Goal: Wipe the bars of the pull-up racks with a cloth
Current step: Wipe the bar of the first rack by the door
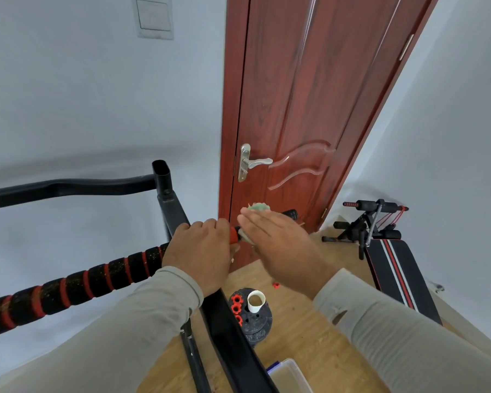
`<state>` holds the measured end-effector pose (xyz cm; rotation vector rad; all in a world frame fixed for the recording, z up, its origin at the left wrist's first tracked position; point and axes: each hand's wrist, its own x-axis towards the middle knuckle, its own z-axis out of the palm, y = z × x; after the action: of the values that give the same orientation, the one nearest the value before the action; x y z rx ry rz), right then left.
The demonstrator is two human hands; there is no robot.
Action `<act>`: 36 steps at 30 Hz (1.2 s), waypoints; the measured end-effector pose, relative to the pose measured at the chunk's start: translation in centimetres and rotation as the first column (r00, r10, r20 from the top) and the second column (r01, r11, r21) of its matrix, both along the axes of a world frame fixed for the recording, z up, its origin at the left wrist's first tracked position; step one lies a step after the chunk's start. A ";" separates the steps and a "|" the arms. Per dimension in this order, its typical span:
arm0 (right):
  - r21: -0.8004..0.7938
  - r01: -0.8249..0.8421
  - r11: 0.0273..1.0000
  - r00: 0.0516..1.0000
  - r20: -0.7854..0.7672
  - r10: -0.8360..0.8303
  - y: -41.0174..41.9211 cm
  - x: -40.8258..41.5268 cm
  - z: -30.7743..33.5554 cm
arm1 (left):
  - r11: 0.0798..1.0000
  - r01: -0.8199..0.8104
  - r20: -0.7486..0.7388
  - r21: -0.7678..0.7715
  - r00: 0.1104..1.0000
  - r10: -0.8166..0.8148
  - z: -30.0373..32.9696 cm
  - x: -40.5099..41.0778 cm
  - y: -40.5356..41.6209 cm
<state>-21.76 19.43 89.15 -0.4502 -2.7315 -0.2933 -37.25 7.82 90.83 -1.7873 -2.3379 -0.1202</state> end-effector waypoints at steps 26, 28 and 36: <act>-0.163 0.211 0.964 0.977 0.071 -0.202 3.1 1.7 3.3 | 1.000 -0.010 0.050 -0.029 0.999 0.011 0.9 0.2 -0.1; -0.221 0.126 0.967 0.991 -0.010 -0.132 -0.2 -0.1 3.6 | 0.999 -0.011 0.066 -0.047 0.998 0.014 1.1 0.5 -0.1; -0.324 0.052 0.945 0.988 -0.119 -0.095 -0.7 0.3 3.8 | 0.992 -0.069 0.199 -0.103 0.976 0.089 5.6 -4.2 -6.6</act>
<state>-21.43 18.76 92.91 -0.6350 -2.6394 0.1625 -41.44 1.17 96.44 -1.7983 -2.5944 -0.1912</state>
